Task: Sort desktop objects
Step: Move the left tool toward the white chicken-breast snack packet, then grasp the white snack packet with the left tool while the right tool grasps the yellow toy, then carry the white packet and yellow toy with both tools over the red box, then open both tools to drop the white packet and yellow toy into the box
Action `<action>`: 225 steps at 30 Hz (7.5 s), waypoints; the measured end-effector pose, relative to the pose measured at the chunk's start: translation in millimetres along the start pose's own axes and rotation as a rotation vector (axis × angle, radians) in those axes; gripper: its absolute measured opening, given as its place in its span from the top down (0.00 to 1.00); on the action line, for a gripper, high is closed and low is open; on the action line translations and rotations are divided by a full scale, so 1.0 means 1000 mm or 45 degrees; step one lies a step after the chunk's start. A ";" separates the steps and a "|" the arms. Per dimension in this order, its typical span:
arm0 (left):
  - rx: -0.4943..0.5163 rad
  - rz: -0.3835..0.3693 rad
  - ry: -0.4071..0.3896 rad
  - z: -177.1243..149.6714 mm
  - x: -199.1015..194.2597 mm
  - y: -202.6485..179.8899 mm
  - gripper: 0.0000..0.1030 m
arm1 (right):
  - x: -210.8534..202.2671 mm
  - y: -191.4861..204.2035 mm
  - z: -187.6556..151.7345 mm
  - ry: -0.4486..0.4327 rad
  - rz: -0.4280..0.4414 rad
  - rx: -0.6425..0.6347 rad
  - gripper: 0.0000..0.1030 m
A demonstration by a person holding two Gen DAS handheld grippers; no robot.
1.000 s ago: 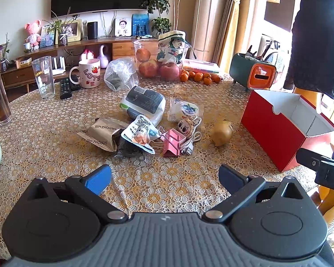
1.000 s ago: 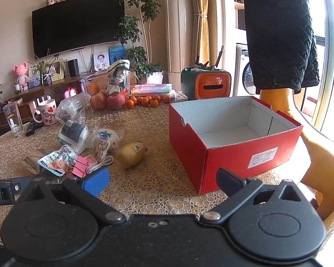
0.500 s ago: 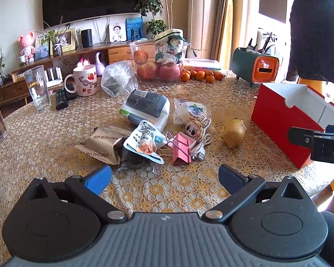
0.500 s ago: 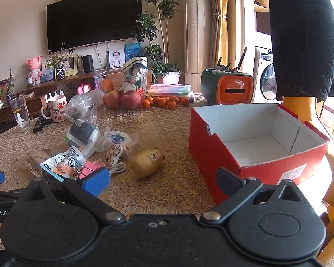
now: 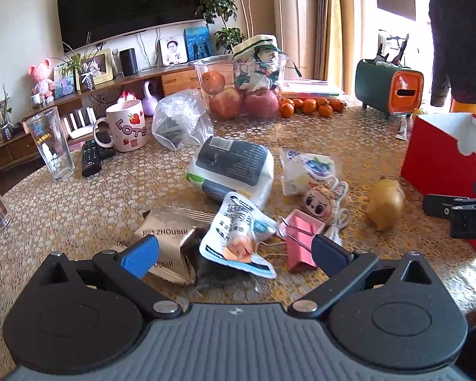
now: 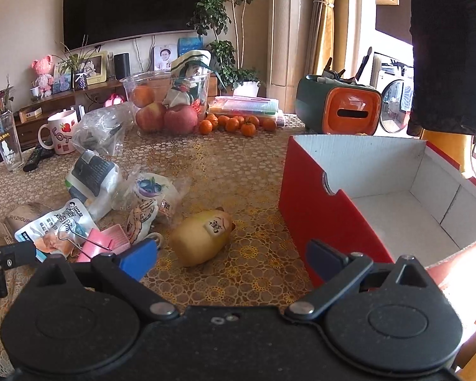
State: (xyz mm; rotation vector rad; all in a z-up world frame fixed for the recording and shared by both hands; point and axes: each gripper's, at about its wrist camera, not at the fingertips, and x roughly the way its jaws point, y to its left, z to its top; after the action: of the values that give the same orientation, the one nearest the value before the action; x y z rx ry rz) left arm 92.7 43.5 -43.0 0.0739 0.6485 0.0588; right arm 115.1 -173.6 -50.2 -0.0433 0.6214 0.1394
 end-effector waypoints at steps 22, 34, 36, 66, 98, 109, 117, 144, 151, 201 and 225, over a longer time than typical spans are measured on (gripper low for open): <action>0.012 -0.024 0.060 0.008 0.071 0.018 0.16 | 0.059 0.010 0.006 0.064 -0.003 -0.032 0.07; 0.088 -0.049 0.055 0.007 0.079 0.002 0.36 | 0.078 0.020 0.006 0.089 0.017 -0.063 0.14; 0.080 -0.068 0.067 0.007 0.080 0.001 0.44 | 0.080 0.021 0.006 0.094 0.029 -0.067 0.16; -0.074 -0.108 0.045 0.005 0.062 0.004 0.84 | 0.052 0.012 0.006 0.091 0.086 -0.028 0.45; -0.161 -0.149 -0.091 0.028 -0.043 -0.014 0.84 | -0.064 -0.030 0.003 0.000 0.179 -0.002 0.45; -0.091 -0.318 -0.144 0.052 -0.078 -0.066 0.84 | -0.095 -0.063 0.006 -0.024 0.177 0.006 0.45; -0.001 -0.434 -0.132 0.060 -0.080 -0.120 0.84 | -0.105 -0.094 0.006 -0.048 0.128 0.021 0.45; 0.201 -0.620 -0.052 0.118 -0.028 -0.258 0.84 | -0.059 -0.208 0.027 -0.022 0.001 0.038 0.45; 0.230 -0.640 0.017 0.126 0.003 -0.286 0.84 | -0.039 -0.228 0.033 0.010 -0.010 0.019 0.45; 0.390 -0.617 0.342 0.100 0.086 -0.331 0.84 | 0.033 -0.252 0.025 0.269 0.008 -0.074 0.28; 0.311 -0.609 0.172 0.108 0.033 -0.299 0.28 | -0.026 -0.260 0.036 0.157 0.034 -0.062 0.14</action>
State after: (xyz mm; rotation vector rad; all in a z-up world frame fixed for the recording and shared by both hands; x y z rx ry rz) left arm 194.2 -257.1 -2.9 0.1494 0.7917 -0.4806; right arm 152.4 -431.2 -6.6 -0.0913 0.7422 0.1788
